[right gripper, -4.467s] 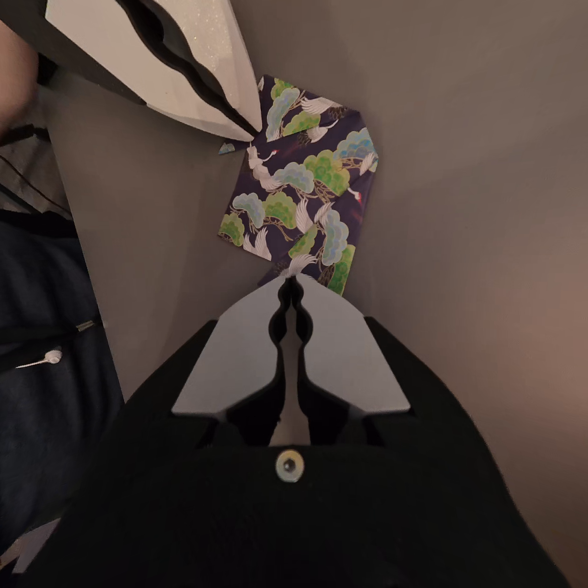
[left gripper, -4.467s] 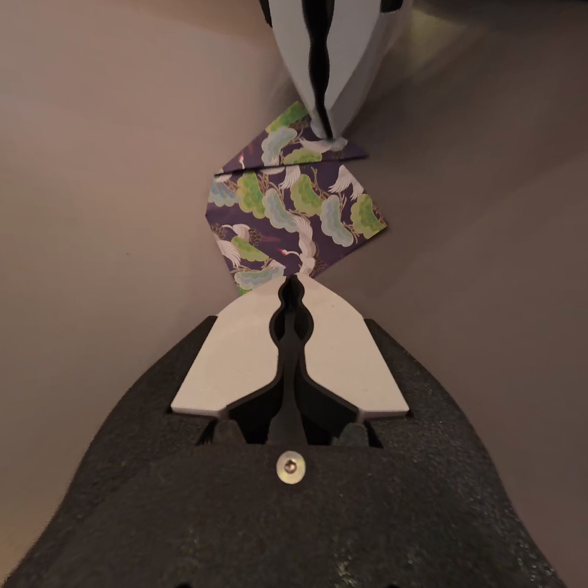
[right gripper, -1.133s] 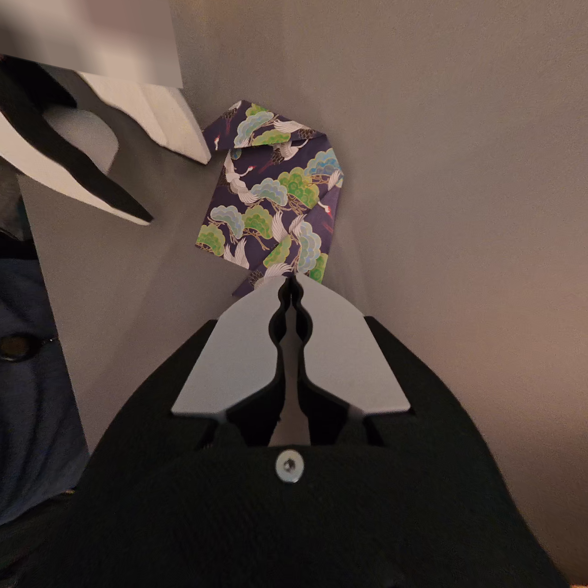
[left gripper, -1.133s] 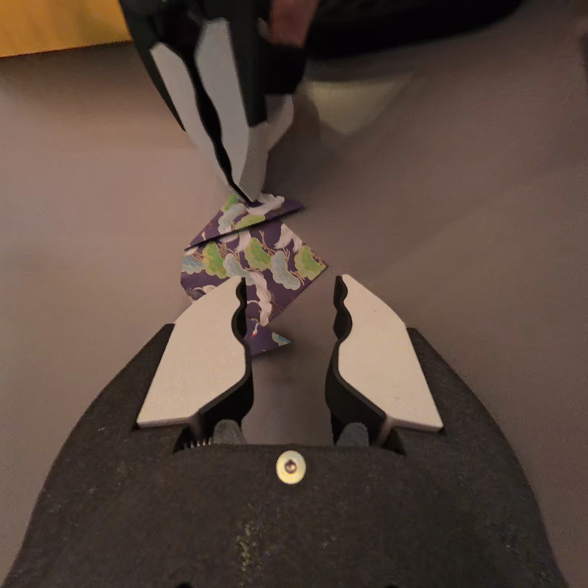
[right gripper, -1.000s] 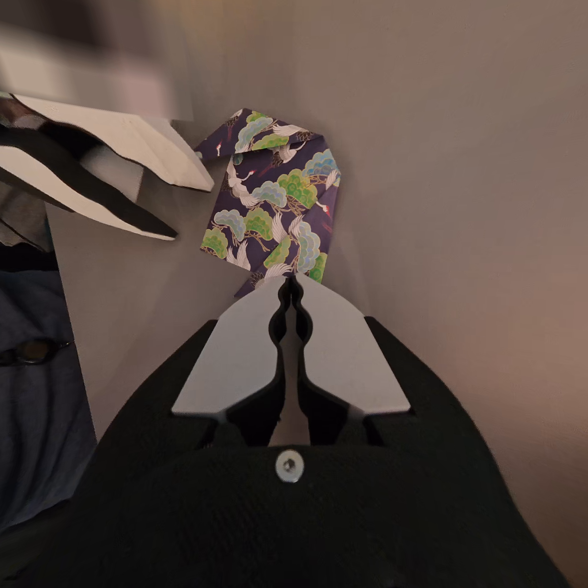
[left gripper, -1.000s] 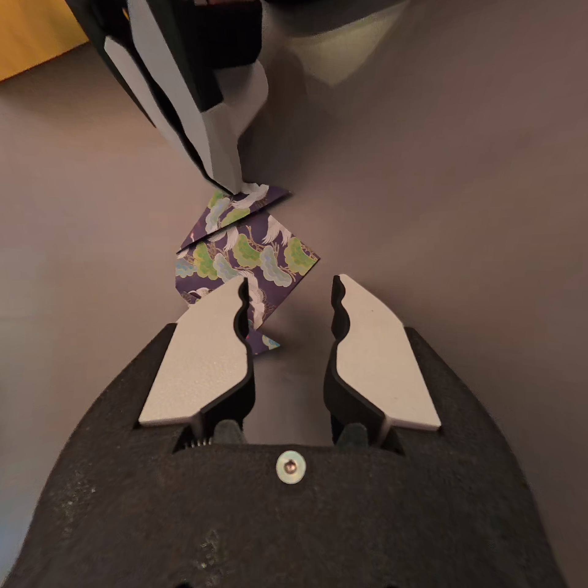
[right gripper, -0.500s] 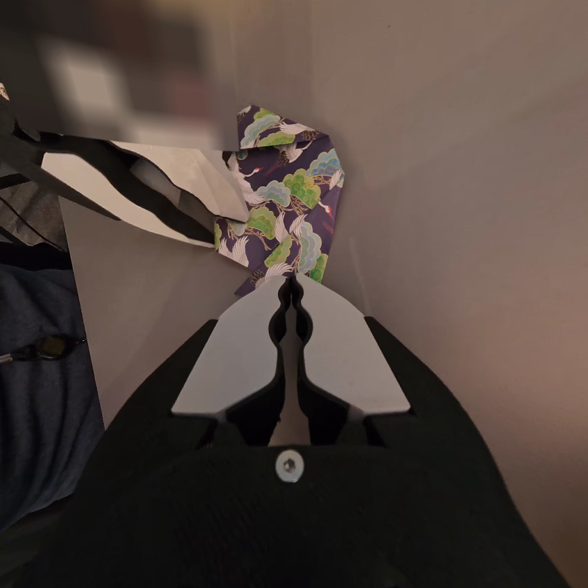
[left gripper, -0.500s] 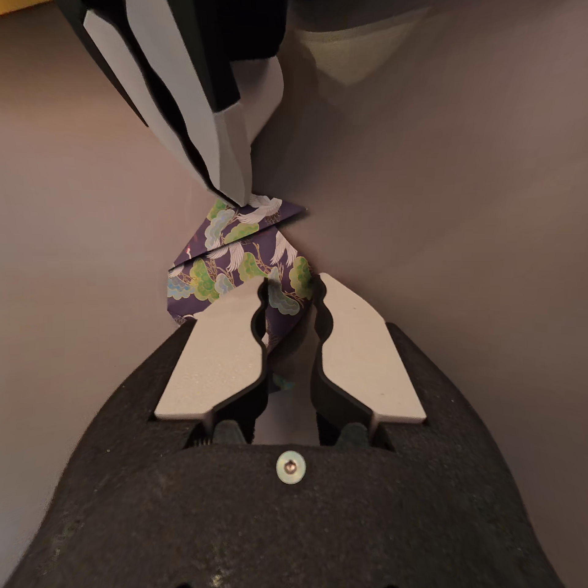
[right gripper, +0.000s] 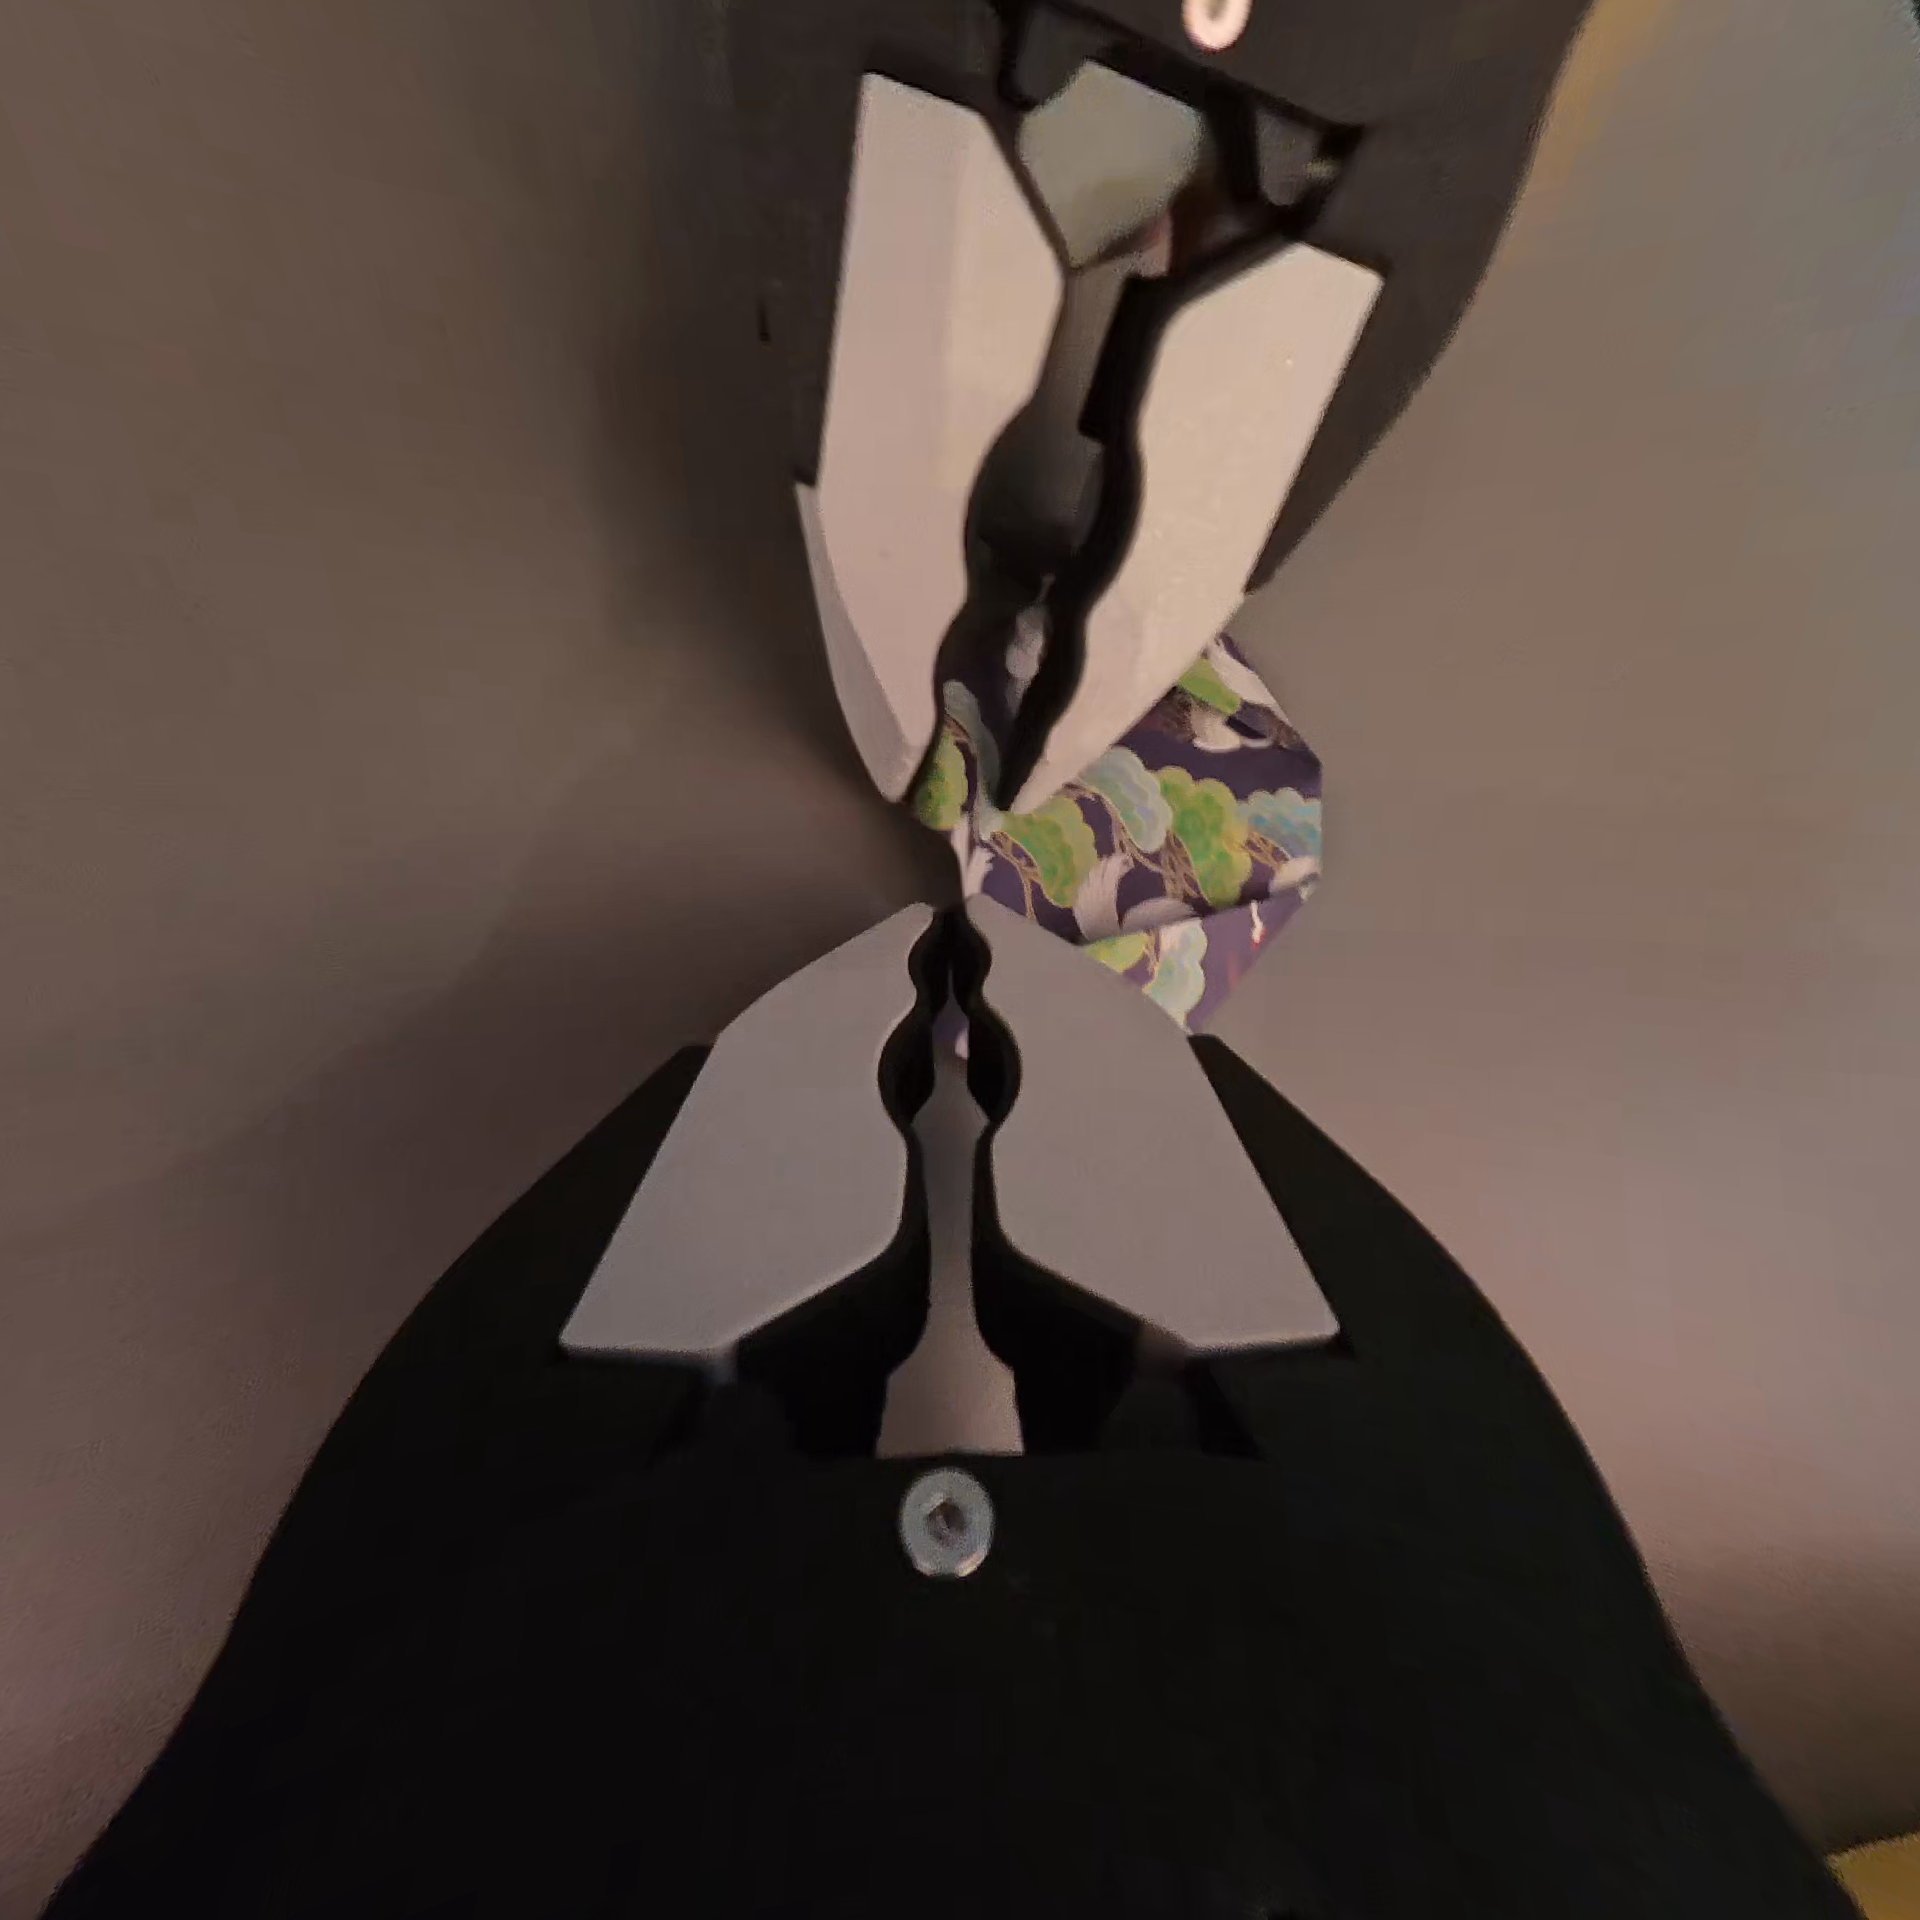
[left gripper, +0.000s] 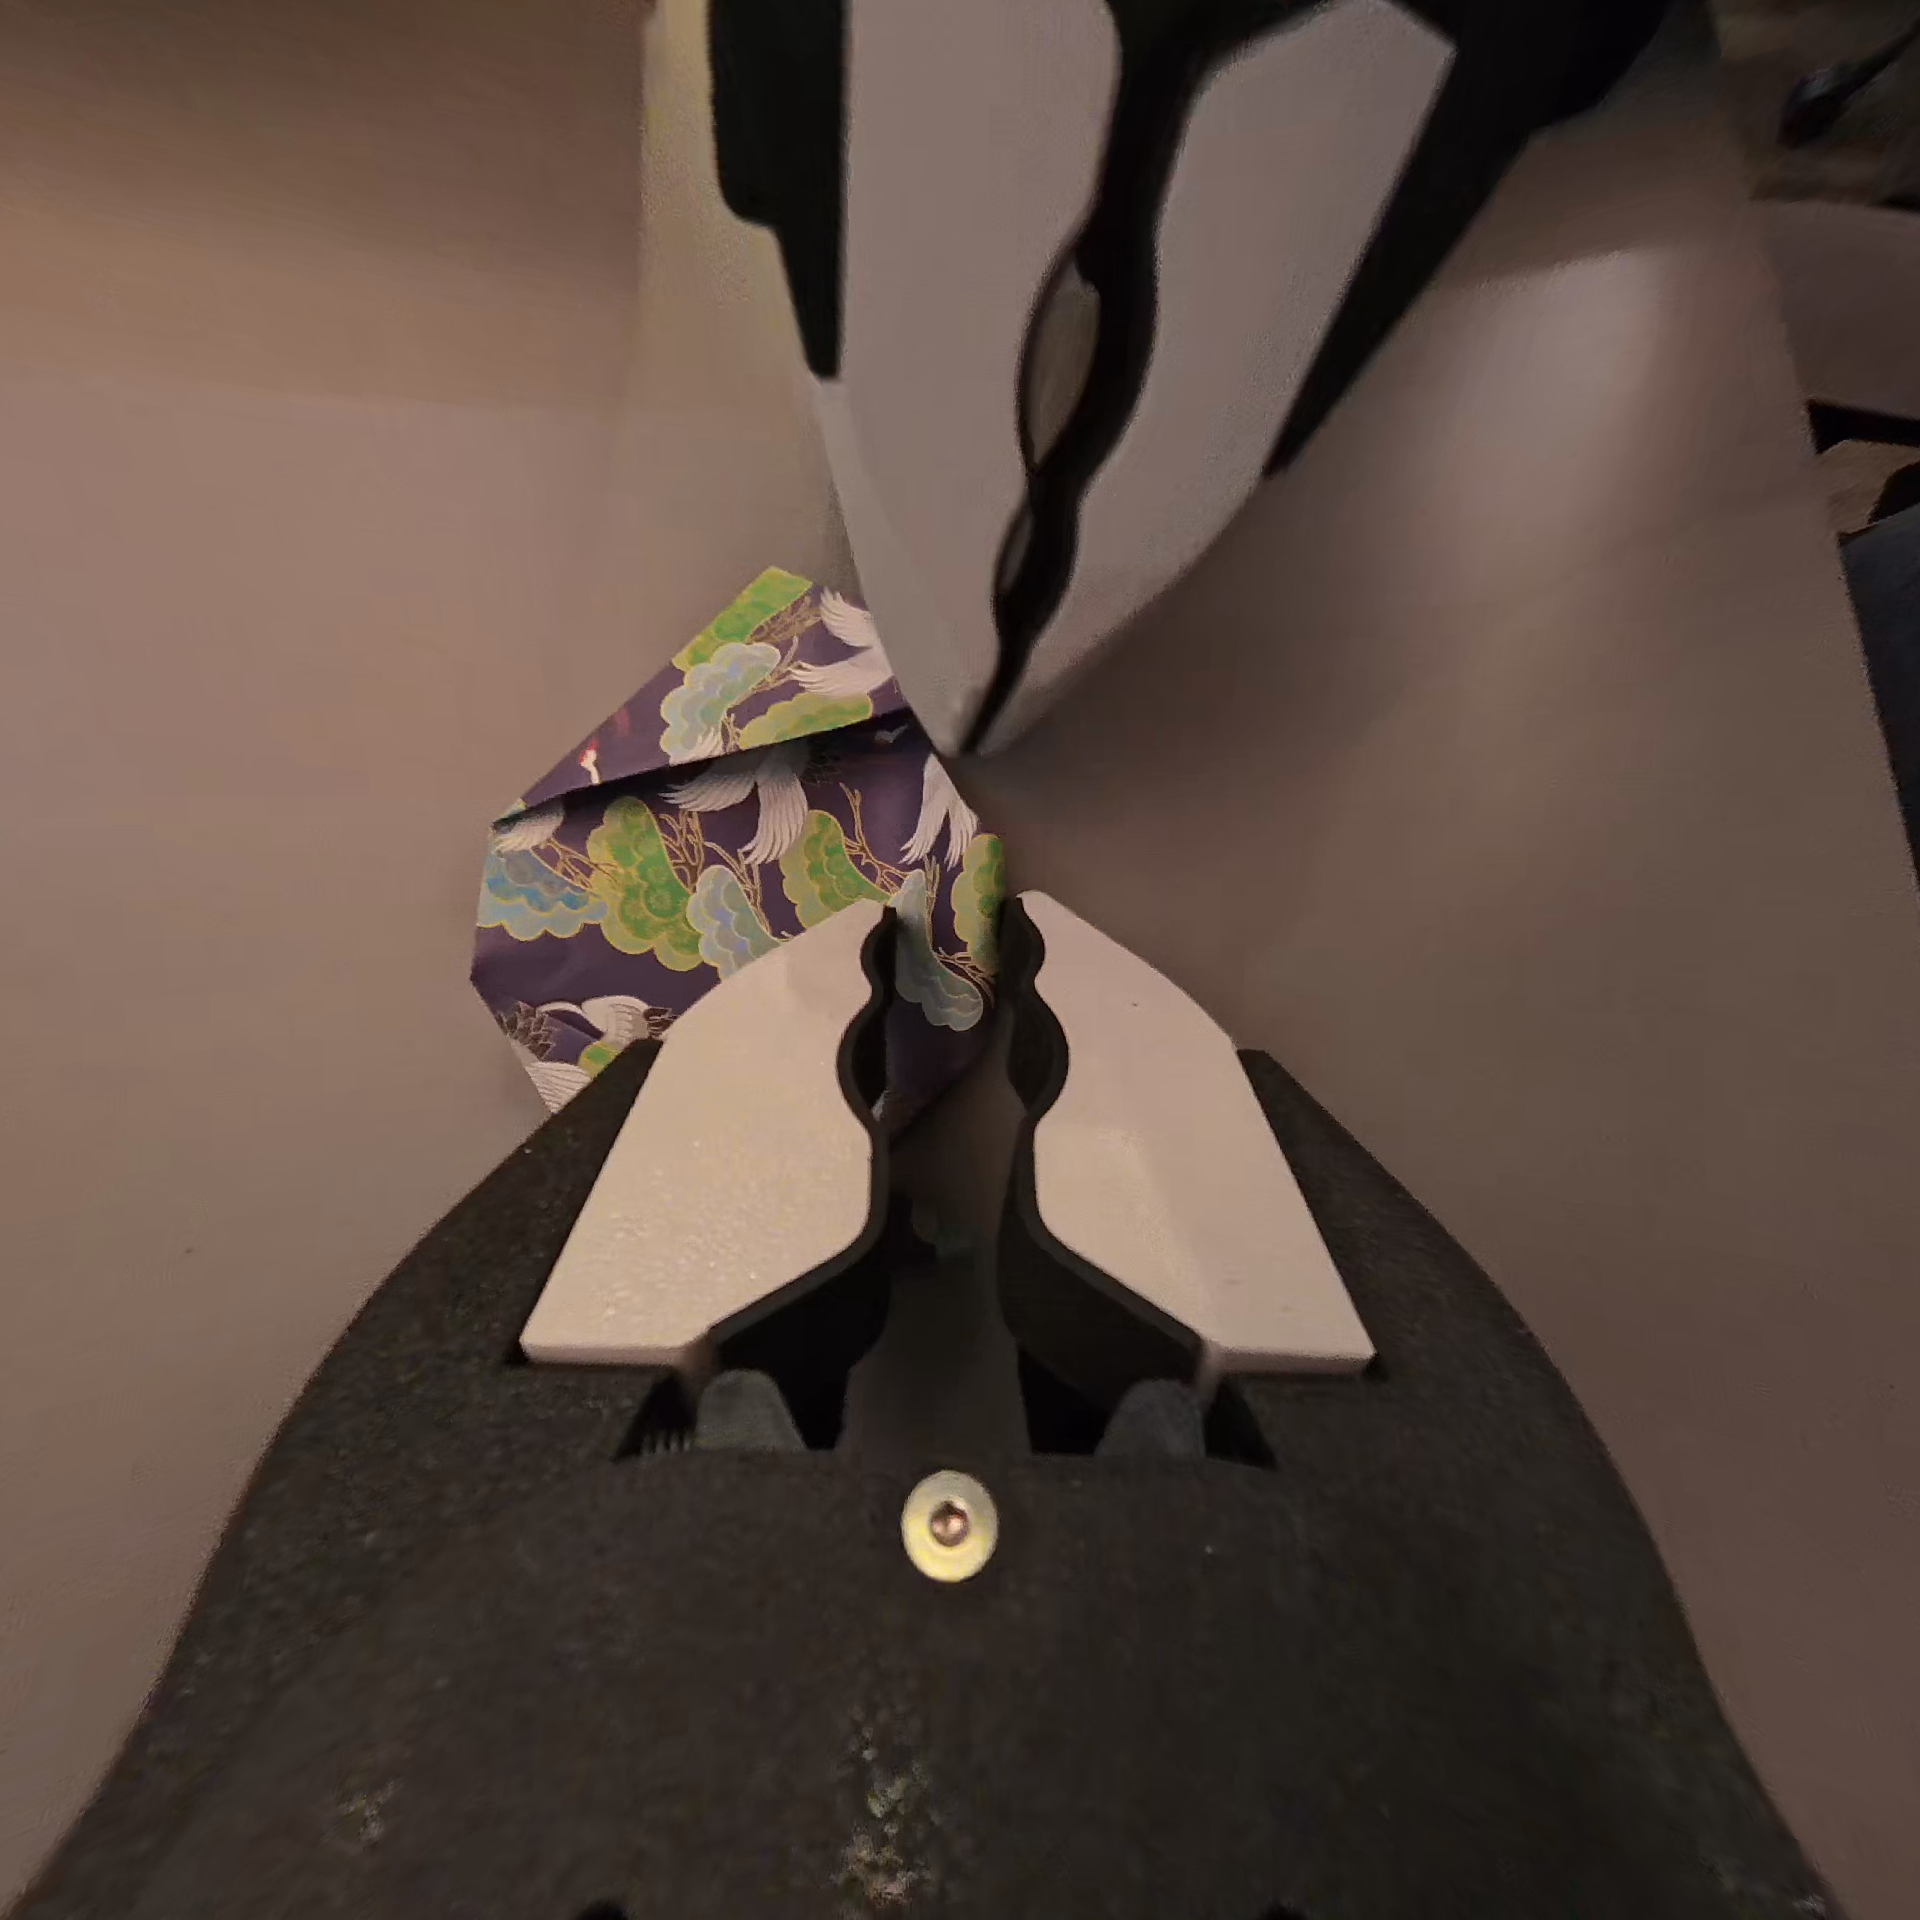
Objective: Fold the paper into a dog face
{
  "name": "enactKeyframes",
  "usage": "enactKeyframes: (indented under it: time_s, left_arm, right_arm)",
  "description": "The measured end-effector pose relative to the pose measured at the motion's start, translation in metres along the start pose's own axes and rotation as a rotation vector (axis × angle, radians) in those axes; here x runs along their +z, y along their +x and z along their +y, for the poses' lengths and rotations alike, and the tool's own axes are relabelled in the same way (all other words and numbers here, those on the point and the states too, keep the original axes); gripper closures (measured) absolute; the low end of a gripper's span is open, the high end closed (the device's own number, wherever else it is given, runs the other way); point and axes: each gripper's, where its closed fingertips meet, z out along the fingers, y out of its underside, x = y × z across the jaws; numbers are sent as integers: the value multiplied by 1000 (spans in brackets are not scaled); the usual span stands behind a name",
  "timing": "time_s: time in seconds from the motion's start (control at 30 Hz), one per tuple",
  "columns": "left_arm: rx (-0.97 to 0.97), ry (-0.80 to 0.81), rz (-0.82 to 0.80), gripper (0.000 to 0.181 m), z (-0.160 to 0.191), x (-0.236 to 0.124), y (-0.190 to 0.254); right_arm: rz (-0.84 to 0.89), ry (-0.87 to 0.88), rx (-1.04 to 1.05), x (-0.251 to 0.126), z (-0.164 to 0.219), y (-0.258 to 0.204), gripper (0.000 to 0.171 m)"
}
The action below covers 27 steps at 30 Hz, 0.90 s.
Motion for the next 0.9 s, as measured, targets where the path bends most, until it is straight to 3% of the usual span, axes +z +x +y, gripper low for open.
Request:
enactKeyframes:
  time_s: [0.2,0.23,0.27,0.47,0.67,0.9]
  left_arm:
    - [-41,59,37,164,1,-3,-2]
    - [-44,66,40,164,1,-3,-2]
    - [-44,71,39,164,2,-4,-3]
    - [-37,69,42,164,2,-5,-3]
    - [-45,74,53,164,4,-6,-2]
    - [-83,106,111,158,0,-12,3]
  right_arm:
    - [72,10,-40,3,-11,3,169]
    - [98,25,-42,1,-13,6,139]
    - [108,37,-42,-1,-15,7,124]
    - [142,39,-76,-1,-17,10,125]
    - [183,-66,-169,13,-8,9,144]
    - [120,-66,-135,20,-5,3,169]
